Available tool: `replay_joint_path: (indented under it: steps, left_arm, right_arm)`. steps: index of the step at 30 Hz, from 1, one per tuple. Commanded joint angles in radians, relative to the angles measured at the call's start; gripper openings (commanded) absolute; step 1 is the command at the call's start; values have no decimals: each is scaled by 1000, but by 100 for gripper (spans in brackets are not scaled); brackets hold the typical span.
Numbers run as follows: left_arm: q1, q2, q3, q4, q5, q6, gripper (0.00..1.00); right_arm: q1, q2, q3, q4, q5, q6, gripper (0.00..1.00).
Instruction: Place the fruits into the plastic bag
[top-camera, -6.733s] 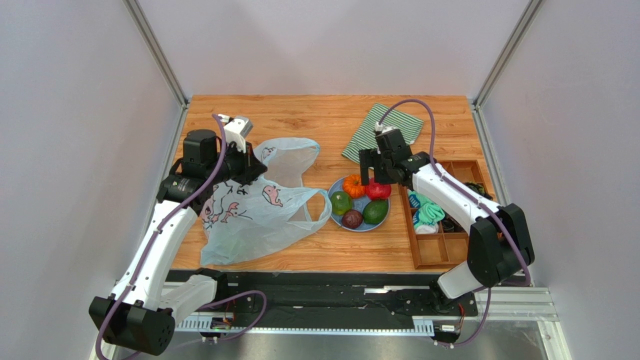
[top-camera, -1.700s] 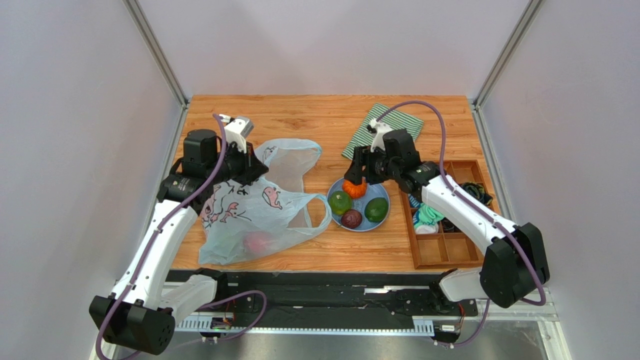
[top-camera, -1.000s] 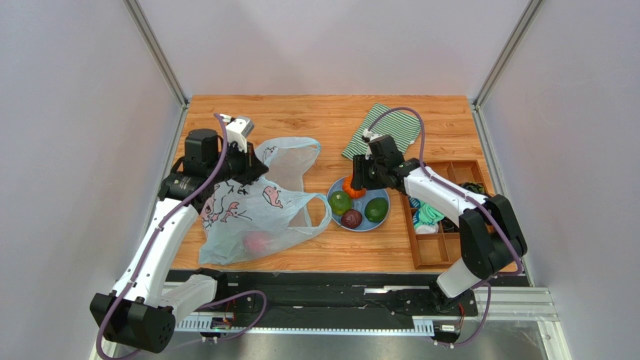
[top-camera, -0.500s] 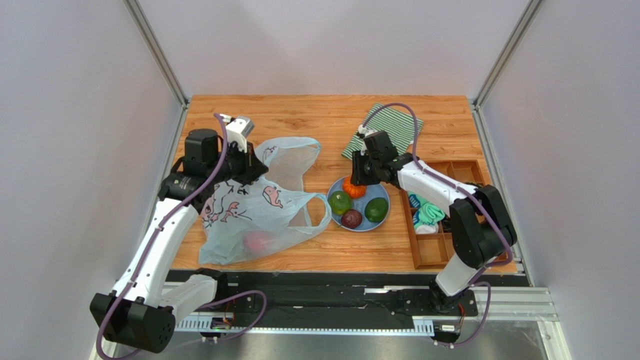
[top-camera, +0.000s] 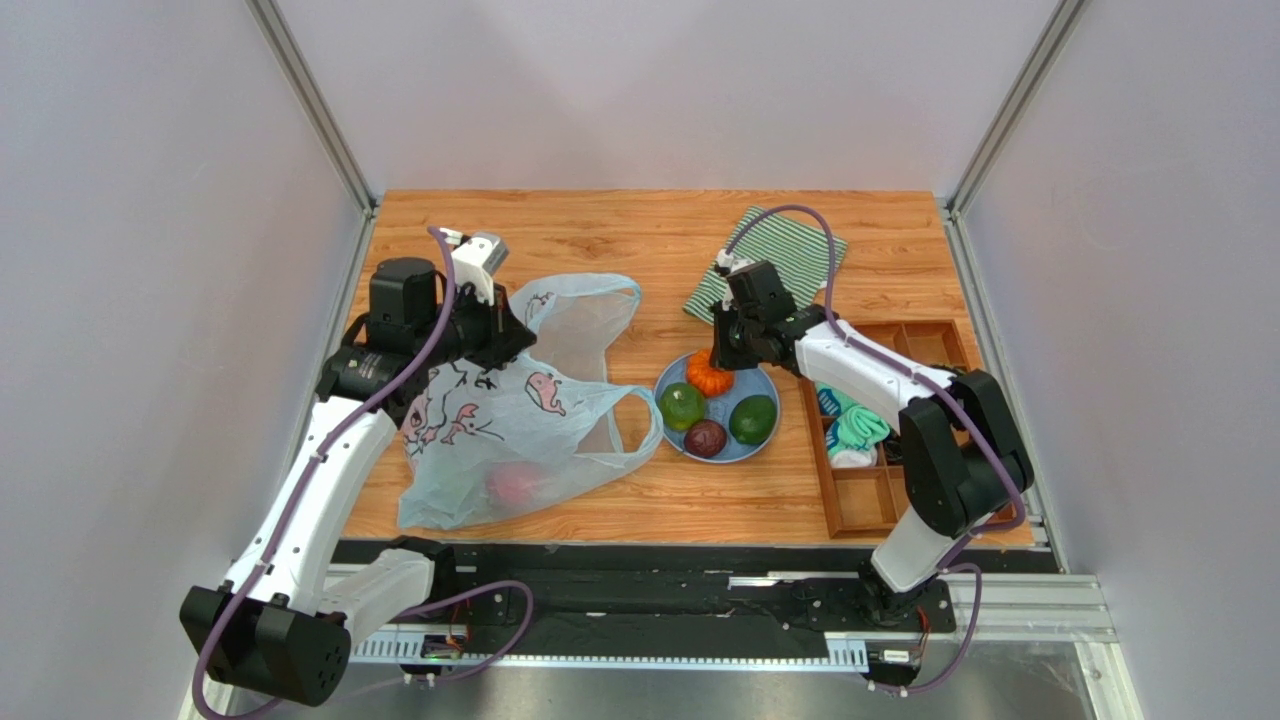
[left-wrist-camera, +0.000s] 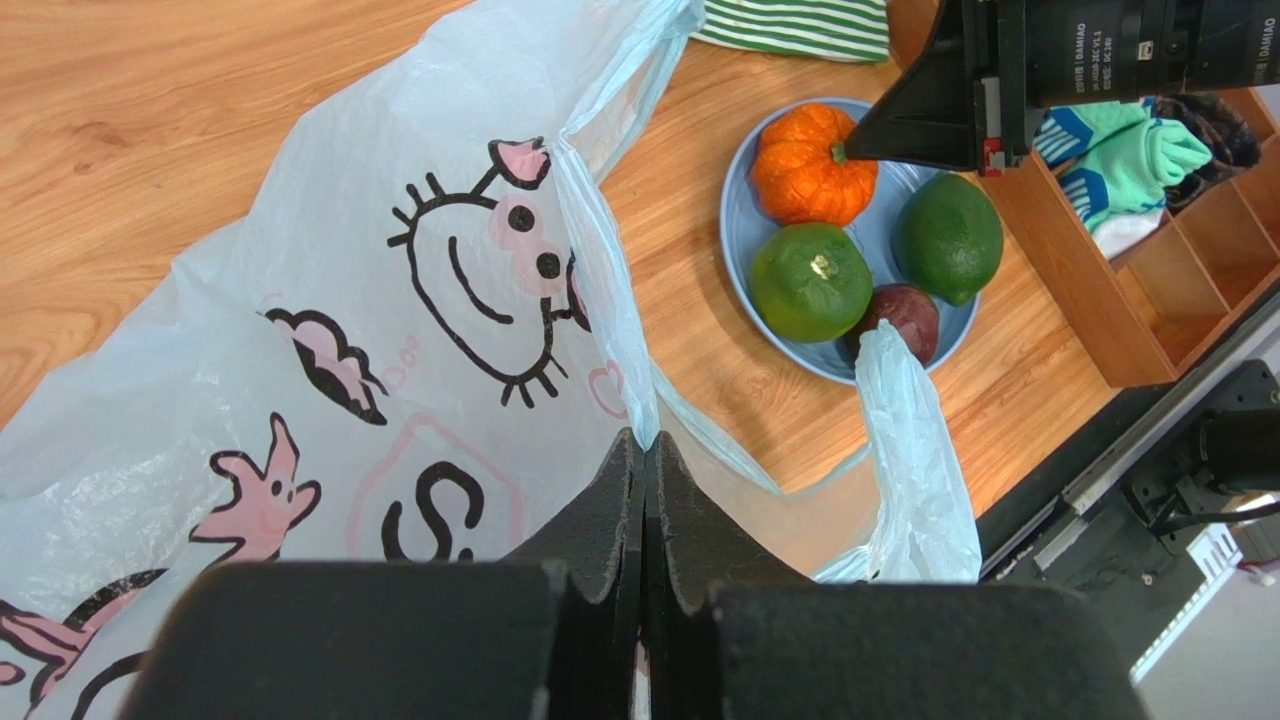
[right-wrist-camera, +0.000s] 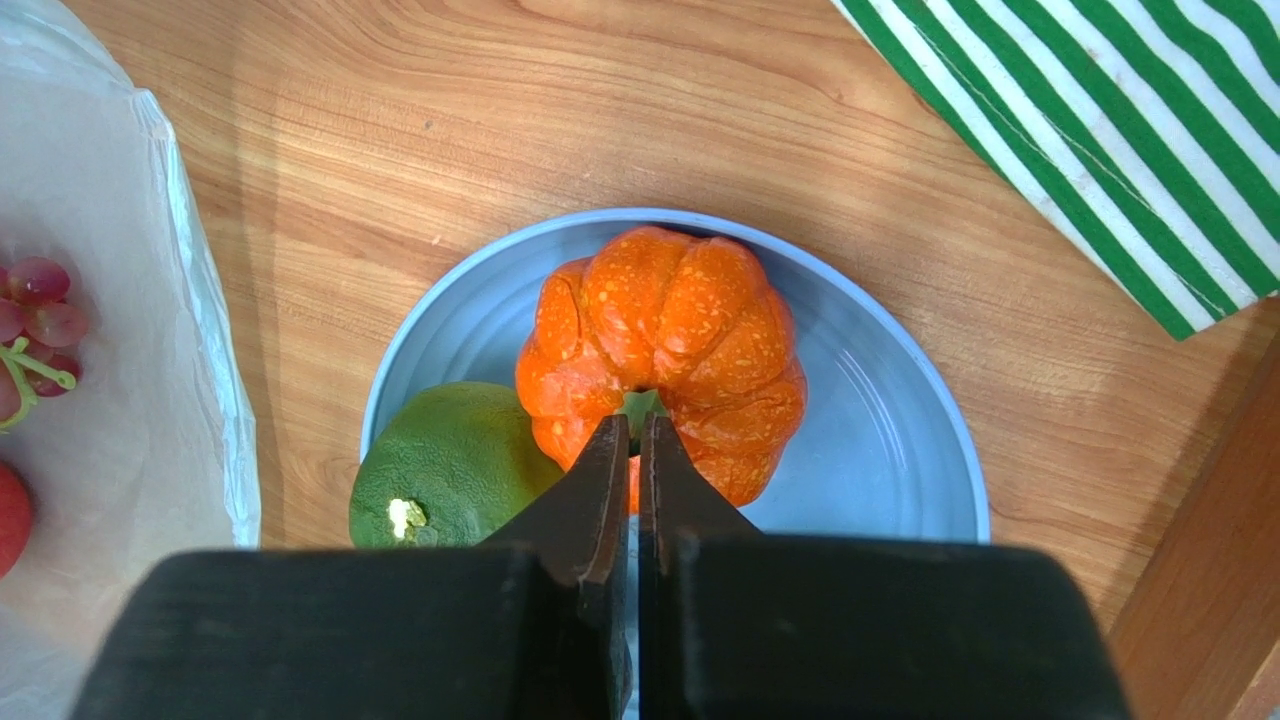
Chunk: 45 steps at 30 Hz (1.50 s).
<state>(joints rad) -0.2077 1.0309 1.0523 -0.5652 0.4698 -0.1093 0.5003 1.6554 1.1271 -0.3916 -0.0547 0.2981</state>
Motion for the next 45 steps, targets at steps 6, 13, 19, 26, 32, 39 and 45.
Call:
replay_joint_path:
  steps: [6,13,19,26,32,39,45]
  left_arm:
    - [5,-3,29,4,1,10,0]
    - [5,-3,31,4,3,10,0]
    - [5,-6,29,4,1,10,0]
    - [4,-5,29,4,9,11,0]
    - [5,-6,31,5,12,11,0]
    - [5,-6,29,5,10,11,0]
    - [5,-6,31,7,12,10,0]
  right_arm:
    - [-3,-124,16,20,85,-8,0]
    - [-5,-334,-125,209,26,24,0]
    - [0,-332,-138,362,-264,94,0]
    - [82,-211,-57,432,-432,73,0]
    - [182,-34,134,304,-513,-17,0]
    - [322,102,243,238,-643,-102,0]
    - [372,211,272,358,-721,4,0]
